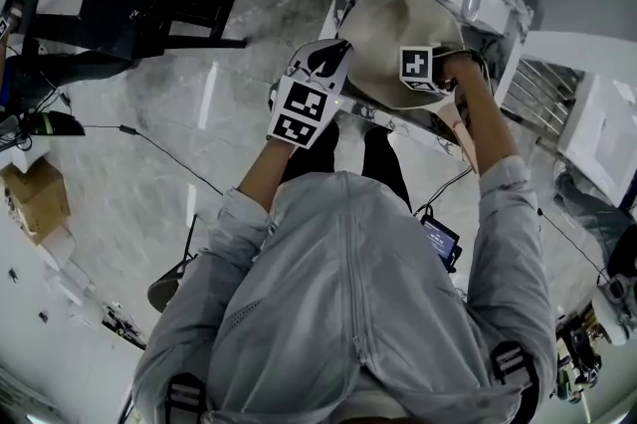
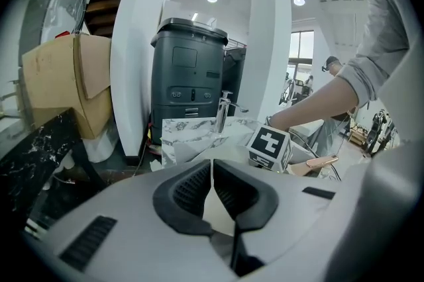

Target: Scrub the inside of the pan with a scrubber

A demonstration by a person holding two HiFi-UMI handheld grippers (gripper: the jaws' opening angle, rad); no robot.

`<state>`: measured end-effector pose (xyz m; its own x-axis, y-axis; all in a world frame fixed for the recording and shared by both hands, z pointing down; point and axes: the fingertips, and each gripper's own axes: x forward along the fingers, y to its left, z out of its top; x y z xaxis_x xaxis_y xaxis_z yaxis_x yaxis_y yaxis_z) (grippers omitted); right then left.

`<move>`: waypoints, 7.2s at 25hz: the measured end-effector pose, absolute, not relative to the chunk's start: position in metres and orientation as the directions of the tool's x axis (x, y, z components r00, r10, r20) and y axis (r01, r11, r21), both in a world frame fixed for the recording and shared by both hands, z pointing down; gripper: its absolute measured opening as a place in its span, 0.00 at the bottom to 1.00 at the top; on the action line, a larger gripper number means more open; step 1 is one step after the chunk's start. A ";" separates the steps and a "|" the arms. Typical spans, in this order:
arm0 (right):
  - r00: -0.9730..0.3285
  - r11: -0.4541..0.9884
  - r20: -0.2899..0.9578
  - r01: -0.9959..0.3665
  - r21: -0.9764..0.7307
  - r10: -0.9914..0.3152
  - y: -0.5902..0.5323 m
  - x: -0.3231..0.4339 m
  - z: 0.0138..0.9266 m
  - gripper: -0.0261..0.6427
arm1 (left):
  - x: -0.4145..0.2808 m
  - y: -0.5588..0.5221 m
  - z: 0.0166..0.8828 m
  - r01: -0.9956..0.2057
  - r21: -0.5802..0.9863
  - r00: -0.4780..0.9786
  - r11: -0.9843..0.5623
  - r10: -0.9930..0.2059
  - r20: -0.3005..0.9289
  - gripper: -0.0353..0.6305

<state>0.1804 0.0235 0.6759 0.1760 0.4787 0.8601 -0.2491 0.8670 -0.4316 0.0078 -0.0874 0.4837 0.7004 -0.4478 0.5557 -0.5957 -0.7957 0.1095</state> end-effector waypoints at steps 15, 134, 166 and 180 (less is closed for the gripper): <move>0.169 0.971 0.976 -0.217 -0.101 0.139 -0.051 0.206 0.712 0.16 | 0.040 -0.100 0.500 -0.607 0.145 0.698 -0.781 -0.436 0.568 0.10; 0.059 0.987 0.996 -0.151 -0.060 0.070 -0.041 0.069 0.723 0.16 | -0.043 -0.106 0.494 -0.631 0.146 0.693 -0.762 -0.468 0.549 0.10; 0.201 0.978 0.975 -0.166 0.128 -0.094 -0.073 0.169 0.734 0.16 | -0.015 -0.110 0.484 -0.753 0.134 0.593 -0.645 -0.576 0.562 0.10; -0.025 0.892 0.925 -0.257 -0.372 0.379 -0.011 0.104 0.711 0.16 | -0.047 -0.106 0.476 -0.801 0.128 0.550 -0.585 -0.633 0.545 0.10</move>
